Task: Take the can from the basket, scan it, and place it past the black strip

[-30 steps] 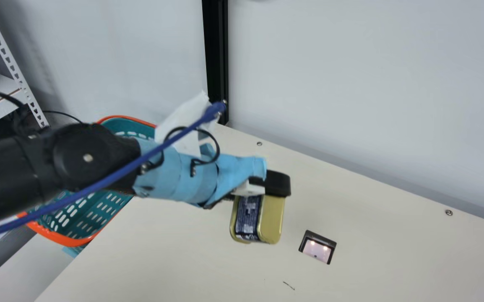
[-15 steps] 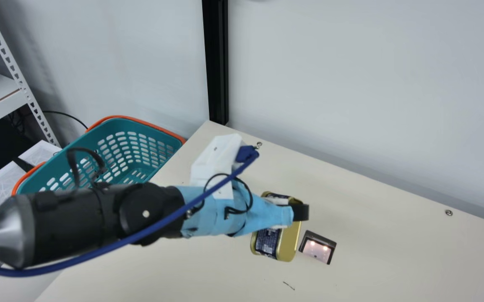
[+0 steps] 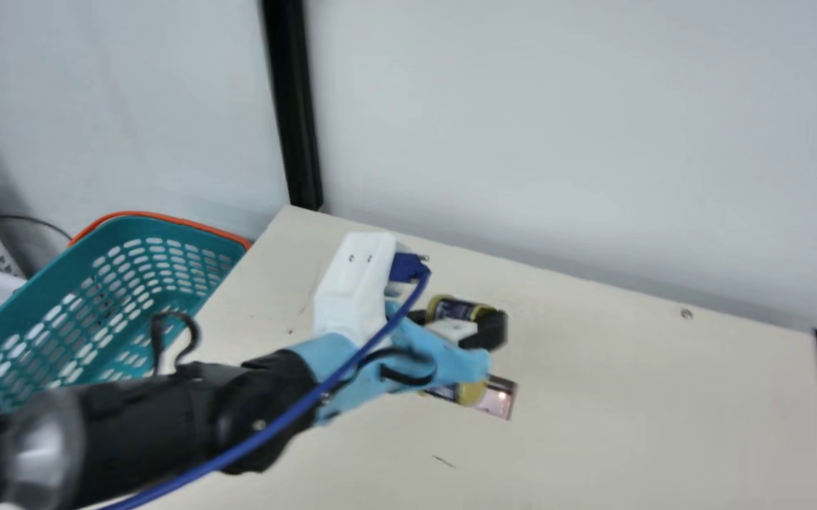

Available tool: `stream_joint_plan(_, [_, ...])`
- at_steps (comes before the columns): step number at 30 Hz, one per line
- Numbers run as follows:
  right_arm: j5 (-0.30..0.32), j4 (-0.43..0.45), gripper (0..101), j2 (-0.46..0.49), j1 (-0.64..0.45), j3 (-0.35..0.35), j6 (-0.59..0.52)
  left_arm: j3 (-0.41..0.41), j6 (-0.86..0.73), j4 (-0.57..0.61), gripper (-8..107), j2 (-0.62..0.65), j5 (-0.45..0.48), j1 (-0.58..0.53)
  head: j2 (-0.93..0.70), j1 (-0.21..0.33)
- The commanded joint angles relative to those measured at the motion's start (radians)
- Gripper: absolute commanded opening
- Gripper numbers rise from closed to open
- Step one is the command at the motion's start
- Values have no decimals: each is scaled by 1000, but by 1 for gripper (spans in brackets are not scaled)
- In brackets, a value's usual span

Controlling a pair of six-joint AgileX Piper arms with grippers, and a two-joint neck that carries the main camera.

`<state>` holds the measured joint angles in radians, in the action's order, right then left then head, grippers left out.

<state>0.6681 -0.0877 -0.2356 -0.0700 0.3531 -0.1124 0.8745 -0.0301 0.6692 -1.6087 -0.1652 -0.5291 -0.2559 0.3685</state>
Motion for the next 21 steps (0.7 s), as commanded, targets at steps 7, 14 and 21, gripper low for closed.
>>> stream_joint_plan(7, [0,0,101,0,0,0,0,0,0,0,10,0,0,0,148,-21])
stream_joint_plan(14, [0,0,101,0,0,0,0,0,0,0,10,0,0,0,224,-62])
stream_joint_plan(21, [0,0,101,0,0,0,0,0,0,0,10,0,0,0,224,-62])
